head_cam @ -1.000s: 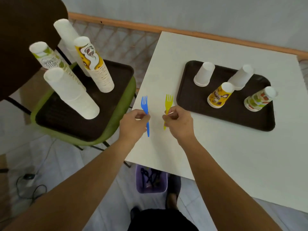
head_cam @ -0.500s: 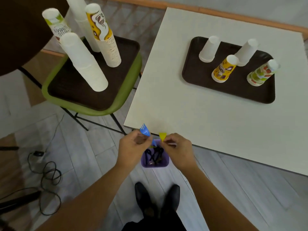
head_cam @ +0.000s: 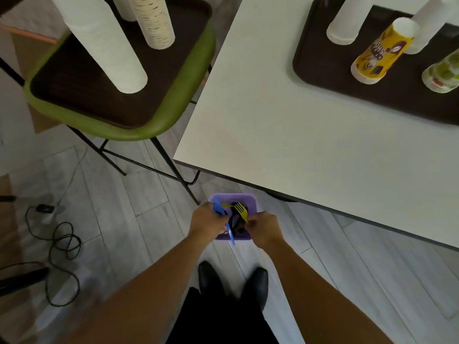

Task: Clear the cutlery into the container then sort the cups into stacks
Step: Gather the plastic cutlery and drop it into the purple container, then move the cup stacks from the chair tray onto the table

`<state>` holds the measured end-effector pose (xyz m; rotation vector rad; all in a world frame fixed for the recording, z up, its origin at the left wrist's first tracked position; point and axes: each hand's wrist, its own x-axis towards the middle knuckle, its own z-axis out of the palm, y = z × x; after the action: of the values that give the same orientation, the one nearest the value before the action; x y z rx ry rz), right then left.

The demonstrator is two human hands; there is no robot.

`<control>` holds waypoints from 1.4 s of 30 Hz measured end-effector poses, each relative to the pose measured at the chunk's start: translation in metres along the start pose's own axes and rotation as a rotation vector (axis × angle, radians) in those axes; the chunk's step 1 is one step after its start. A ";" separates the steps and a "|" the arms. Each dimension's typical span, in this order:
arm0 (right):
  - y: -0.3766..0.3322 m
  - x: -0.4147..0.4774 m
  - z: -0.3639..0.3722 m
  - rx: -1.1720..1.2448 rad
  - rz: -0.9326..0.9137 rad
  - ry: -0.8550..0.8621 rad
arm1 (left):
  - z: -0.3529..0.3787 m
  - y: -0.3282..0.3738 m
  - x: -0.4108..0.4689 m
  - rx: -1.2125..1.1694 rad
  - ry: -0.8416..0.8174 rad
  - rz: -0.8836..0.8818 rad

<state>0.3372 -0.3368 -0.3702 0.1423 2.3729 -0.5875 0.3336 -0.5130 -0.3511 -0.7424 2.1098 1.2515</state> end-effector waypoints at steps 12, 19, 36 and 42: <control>0.013 0.014 0.002 0.038 -0.080 0.024 | 0.017 -0.001 0.003 0.195 0.122 -0.065; -0.031 -0.043 -0.052 0.110 -0.217 -0.158 | -0.025 0.049 -0.063 0.009 0.448 0.160; -0.247 -0.048 -0.213 0.550 -0.498 0.035 | -0.215 0.199 -0.117 -0.265 0.895 0.516; -0.316 0.016 -0.227 0.486 -0.420 0.017 | -0.293 0.241 -0.088 -0.169 0.968 0.548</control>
<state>0.1105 -0.5176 -0.1111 -0.1454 2.2405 -1.3614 0.1682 -0.6619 -0.0316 -1.0194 3.1761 1.5472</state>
